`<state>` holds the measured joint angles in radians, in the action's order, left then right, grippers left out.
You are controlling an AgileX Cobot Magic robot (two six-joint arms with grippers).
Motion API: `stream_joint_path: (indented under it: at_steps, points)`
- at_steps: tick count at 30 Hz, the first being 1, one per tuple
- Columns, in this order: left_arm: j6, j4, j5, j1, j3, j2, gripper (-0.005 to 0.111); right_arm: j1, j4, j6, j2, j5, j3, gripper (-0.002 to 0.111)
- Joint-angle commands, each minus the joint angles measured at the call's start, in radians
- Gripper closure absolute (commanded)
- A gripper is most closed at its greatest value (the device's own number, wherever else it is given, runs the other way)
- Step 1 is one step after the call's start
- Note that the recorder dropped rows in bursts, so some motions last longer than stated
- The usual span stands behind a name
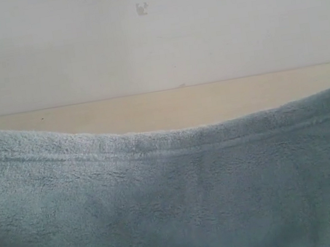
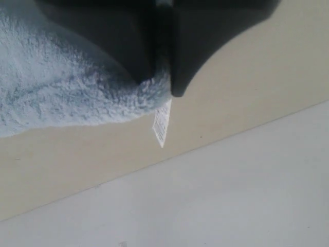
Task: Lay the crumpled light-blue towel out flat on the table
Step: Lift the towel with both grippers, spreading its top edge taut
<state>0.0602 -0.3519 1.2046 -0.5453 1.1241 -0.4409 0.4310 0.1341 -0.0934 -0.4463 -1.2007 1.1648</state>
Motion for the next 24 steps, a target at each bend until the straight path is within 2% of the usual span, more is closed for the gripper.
stream_joint_path:
  at_steps: [1, 16, 24]
  points:
    - [-0.024, 0.019, 0.017, 0.005, 0.017, 0.010, 0.103, -0.004, 0.056, -0.003, 0.032, -0.020, 0.013, 0.108]
    - [-0.024, 0.076, 0.017, 0.005, 0.015, 0.086, 0.103, -0.004, 0.107, -0.001, 0.116, -0.020, 0.013, 0.108]
    - [-0.024, 0.070, 0.017, 0.005, -0.062, 0.086, 0.103, -0.004, 0.115, 0.011, 0.115, -0.020, 0.011, 0.108]
